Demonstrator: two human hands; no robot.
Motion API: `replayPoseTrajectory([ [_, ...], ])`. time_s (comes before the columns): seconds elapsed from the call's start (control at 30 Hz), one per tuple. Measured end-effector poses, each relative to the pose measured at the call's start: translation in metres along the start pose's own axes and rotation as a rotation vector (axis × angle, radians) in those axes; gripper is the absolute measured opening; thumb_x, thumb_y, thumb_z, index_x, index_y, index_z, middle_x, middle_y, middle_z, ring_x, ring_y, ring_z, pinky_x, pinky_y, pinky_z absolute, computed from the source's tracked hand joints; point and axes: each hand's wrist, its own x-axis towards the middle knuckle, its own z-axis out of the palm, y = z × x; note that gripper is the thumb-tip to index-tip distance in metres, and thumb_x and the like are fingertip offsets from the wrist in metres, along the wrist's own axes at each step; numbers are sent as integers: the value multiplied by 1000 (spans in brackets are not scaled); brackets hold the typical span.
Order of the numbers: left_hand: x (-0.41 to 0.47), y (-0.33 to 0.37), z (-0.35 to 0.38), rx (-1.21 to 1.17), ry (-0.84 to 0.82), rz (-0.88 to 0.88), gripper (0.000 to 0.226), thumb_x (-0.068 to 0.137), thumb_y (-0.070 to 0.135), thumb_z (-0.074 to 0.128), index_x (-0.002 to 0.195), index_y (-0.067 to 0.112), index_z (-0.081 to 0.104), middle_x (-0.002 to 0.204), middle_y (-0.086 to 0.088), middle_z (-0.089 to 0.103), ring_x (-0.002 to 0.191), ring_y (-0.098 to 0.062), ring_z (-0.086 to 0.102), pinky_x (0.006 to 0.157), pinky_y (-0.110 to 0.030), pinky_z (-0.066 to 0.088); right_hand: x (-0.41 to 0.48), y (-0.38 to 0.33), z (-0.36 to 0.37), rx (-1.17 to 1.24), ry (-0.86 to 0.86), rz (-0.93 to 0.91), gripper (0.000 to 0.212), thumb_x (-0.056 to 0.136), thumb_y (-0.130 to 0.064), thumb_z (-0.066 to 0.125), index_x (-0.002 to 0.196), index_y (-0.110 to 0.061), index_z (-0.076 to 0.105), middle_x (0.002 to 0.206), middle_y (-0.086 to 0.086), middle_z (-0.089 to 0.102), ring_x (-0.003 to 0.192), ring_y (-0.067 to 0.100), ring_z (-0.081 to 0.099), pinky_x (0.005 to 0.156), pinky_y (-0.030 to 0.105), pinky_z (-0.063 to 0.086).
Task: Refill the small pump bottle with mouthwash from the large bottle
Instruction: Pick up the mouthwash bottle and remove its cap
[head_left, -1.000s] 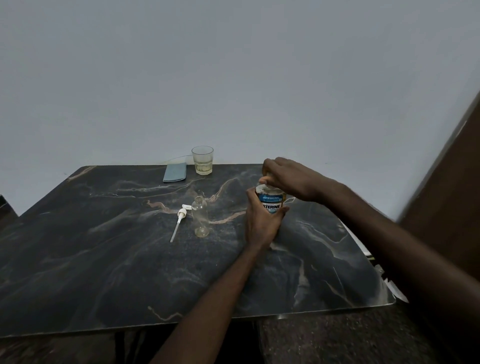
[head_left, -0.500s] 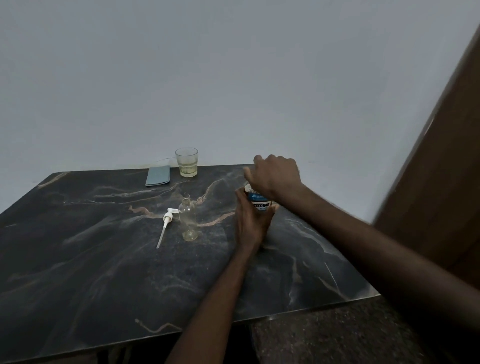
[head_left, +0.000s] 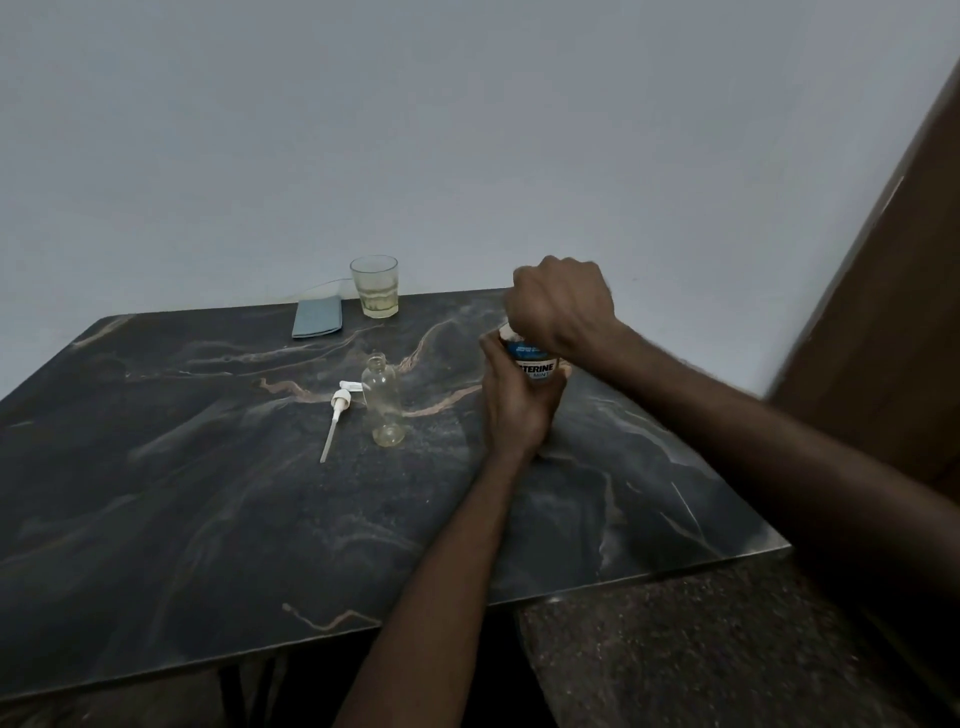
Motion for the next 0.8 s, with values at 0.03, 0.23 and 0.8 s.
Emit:
replayPoseTrajectory([
  [0.03, 1, 1, 0, 7, -1, -5, 71, 79, 43, 82, 126, 33, 30, 123, -1, 64, 105, -24, 68, 85, -50, 60, 2, 2, 0, -1, -2, -24, 25, 95, -25, 46, 75, -13, 53, 69, 6, 46, 64, 32, 48, 63, 36, 35],
  [0.23, 4, 5, 3, 44, 1, -51, 77, 77, 42, 87, 126, 35, 27, 129, -1, 60, 111, -25, 65, 90, -52, 59, 13, 13, 1, -40, -5, -182, 36, 100, -32, 39, 97, -10, 67, 86, 19, 66, 67, 35, 48, 61, 37, 34],
  [0.8, 3, 7, 2, 67, -15, -45, 81, 78, 48, 86, 130, 39, 24, 136, 0, 58, 117, -20, 63, 94, -45, 59, 15, 40, -20, -144, -151, -346, 60, 101, -71, 30, 109, -15, 50, 80, 4, 54, 67, 25, 49, 59, 35, 33],
])
